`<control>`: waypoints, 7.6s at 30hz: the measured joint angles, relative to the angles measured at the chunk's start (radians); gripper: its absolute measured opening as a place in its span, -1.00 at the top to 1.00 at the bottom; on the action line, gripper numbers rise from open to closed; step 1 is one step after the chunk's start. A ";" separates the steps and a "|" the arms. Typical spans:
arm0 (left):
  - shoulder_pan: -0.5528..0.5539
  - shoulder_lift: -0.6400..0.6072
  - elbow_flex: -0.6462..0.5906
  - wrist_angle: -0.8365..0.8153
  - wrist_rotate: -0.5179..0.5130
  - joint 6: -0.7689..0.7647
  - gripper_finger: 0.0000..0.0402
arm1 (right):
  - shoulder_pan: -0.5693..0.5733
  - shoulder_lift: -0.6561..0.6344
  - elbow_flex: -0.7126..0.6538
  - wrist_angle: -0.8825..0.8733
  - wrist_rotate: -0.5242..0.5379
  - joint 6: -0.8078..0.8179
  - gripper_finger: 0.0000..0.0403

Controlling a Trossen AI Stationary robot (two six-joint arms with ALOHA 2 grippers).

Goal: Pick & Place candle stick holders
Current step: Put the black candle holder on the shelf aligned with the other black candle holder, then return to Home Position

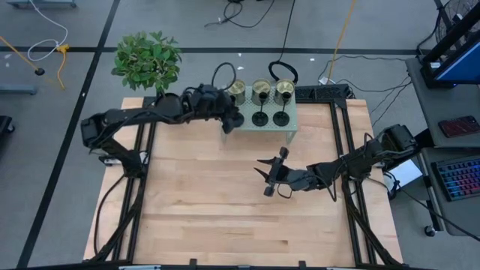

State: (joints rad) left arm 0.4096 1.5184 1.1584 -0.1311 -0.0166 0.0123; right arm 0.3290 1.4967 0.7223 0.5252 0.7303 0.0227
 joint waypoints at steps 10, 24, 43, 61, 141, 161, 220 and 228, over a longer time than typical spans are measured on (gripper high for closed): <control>0.030 0.014 0.003 0.006 0.001 -0.012 0.91 | 0.000 0.000 0.000 0.000 0.000 0.000 0.35; 0.030 0.016 0.002 0.001 -0.007 -0.007 0.54 | 0.000 0.000 0.000 0.000 0.000 0.000 0.35; -0.006 -0.134 0.000 -0.235 -0.022 0.028 0.52 | 0.000 -0.001 0.000 0.000 0.000 -0.001 0.35; -0.168 -0.471 -0.002 -0.535 -0.009 0.045 0.98 | 0.007 -0.300 -0.002 -0.277 -0.003 -0.084 0.95; -0.208 -1.266 -1.144 0.375 0.148 0.099 0.96 | -0.232 -1.493 -0.592 -0.625 -0.550 -0.065 1.00; -0.208 -1.265 -1.144 0.330 0.149 0.029 0.88 | -0.232 -1.493 -0.599 -0.612 -0.549 -0.029 1.00; -0.208 -1.265 -1.143 0.330 0.148 0.032 0.88 | -0.231 -1.492 -0.689 -0.492 -0.575 -0.088 1.00; -0.208 -1.265 -1.143 0.330 0.148 0.032 0.88 | -0.231 -1.492 -0.689 -0.491 -0.575 -0.088 1.00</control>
State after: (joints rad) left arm 0.2012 0.2531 0.0158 0.1993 0.1314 0.0444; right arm 0.0979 0.0044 0.0338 0.0338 0.1555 -0.0650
